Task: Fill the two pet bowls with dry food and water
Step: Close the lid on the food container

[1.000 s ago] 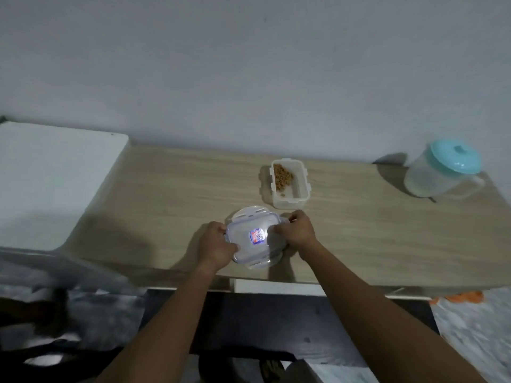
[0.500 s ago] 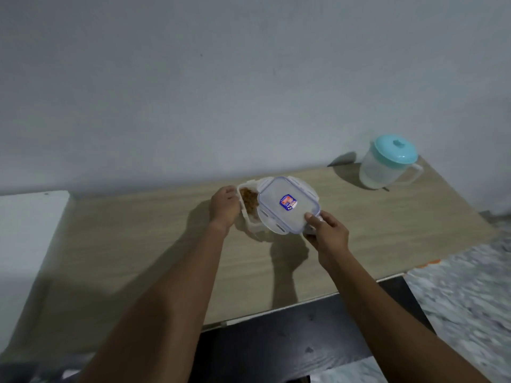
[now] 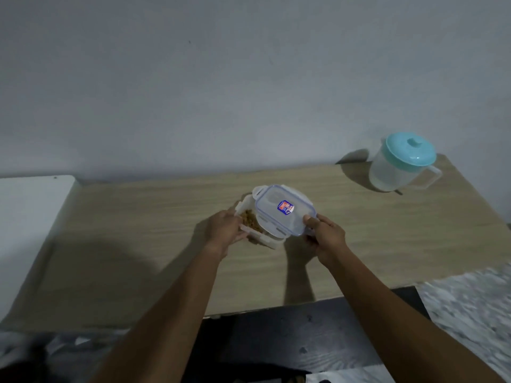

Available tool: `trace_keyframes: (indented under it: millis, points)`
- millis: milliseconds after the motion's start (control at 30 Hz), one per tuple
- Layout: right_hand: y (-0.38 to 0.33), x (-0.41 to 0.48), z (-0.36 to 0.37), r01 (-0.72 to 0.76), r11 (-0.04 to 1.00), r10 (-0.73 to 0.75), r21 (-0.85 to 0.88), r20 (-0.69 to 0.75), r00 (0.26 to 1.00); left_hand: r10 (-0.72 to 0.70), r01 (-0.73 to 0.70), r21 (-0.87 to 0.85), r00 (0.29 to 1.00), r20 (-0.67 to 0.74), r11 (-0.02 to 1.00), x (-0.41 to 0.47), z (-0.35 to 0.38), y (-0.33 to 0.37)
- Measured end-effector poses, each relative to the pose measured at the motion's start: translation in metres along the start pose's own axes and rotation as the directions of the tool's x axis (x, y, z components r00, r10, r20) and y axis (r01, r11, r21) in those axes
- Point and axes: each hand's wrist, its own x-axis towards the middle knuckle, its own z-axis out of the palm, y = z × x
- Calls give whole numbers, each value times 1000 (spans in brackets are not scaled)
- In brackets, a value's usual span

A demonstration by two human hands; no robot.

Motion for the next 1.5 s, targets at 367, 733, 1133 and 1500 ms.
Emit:
trace_keyframes:
  millis: [367,733,1133,1500]
  points:
    - [-5,8,2,6,967,50,-254,215,975,-113,119,-261,993,40,958,-15,-4,-20]
    - [-12,0,-3,-23,965,106,-260,309,945,-103,119,-151,989,109,981,-26,-15,-16]
    - [-4,-16,-21,21,988,30,-154,325,945,13,-13,14,1000,7,1000,-34,-12,-27]
    - [15,-31,-32,132,957,-60,-259,268,962,74,-75,-5,997,-28,997,-37,-6,-35]
